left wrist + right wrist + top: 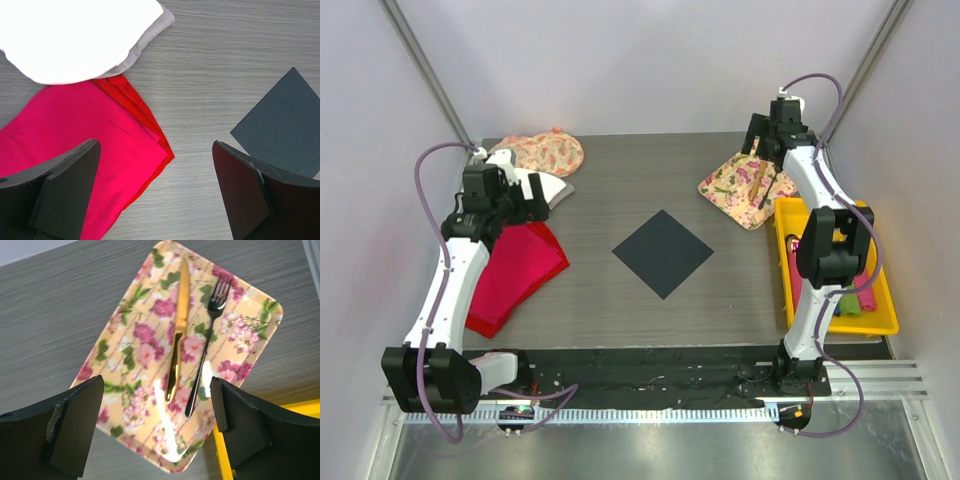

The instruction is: Place the utensils on the paper napkin and roll it up

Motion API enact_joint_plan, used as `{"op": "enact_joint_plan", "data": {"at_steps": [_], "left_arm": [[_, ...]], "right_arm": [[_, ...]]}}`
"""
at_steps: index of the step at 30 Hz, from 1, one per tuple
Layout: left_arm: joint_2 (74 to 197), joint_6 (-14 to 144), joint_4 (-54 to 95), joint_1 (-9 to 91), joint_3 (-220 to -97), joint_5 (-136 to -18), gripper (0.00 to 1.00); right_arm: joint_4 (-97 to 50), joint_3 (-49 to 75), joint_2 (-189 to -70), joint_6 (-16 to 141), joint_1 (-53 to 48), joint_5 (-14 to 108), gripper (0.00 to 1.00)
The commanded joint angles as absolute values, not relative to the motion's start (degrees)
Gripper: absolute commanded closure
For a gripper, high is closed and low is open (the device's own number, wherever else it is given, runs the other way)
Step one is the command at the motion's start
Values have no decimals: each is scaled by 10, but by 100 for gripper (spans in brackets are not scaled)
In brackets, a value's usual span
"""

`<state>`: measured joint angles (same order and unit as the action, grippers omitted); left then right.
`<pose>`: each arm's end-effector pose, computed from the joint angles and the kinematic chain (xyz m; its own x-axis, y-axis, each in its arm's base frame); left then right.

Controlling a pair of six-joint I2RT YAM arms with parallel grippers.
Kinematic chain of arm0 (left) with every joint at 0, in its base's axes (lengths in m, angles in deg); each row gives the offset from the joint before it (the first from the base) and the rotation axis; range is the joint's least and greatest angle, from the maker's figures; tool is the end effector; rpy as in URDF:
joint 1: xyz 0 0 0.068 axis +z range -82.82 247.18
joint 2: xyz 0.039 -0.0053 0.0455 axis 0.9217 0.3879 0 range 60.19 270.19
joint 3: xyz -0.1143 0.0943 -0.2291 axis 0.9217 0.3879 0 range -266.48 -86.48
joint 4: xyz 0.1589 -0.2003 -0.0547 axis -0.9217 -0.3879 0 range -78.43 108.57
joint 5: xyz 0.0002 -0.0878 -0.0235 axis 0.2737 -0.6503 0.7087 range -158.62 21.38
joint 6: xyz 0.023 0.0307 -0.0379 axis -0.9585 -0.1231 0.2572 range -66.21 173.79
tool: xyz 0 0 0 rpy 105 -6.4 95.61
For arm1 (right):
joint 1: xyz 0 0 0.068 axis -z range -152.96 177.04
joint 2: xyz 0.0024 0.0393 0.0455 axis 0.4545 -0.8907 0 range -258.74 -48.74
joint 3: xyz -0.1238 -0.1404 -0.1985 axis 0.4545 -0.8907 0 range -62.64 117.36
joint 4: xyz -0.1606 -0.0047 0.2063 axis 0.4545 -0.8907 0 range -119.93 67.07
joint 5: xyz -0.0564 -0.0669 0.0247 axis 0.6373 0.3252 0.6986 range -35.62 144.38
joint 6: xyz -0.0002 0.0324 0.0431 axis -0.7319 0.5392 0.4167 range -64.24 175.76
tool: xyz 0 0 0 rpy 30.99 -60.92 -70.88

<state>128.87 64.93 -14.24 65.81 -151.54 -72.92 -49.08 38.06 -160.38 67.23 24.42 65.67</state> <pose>0.2602 -0.0089 0.3389 -0.5989 -0.1784 -0.7807 -0.0322 0.9794 -0.1991 0.4560 0.0139 0.3056 -0.5682 0.1693 -0.8053 0.2288 0.9725 0.0430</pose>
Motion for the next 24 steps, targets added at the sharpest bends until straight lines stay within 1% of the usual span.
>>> {"op": "enact_joint_plan", "data": {"at_steps": [1,6,7,9,10,14,16,22,24], "left_arm": [[1271,650,-110,660,-1503,-725,0],[1270,655,-107,660,-1487,-721,0],[1270,654,-106,660,-1483,-720,0],[1270,651,-105,660,-1478,-713,0],[1269,651,-104,659,-1477,-711,0],[1271,649,-103,660,-1475,-706,0],[1271,649,-102,660,-1473,-700,0],[1279,650,-95,660,-1471,-693,0],[1281,650,-92,660,-1468,-692,0]], "right_arm": [[-491,452,-1660,719,282,688,8],[-492,508,-1715,729,292,664,16],[-491,515,-1723,732,292,661,19],[-491,529,-1744,746,292,655,24],[-490,533,-1751,751,292,655,28],[-490,539,-1780,766,291,675,34],[-490,538,-1793,770,290,695,40],[-489,540,-1820,775,289,677,47],[-489,543,-1827,773,287,677,48]]}}
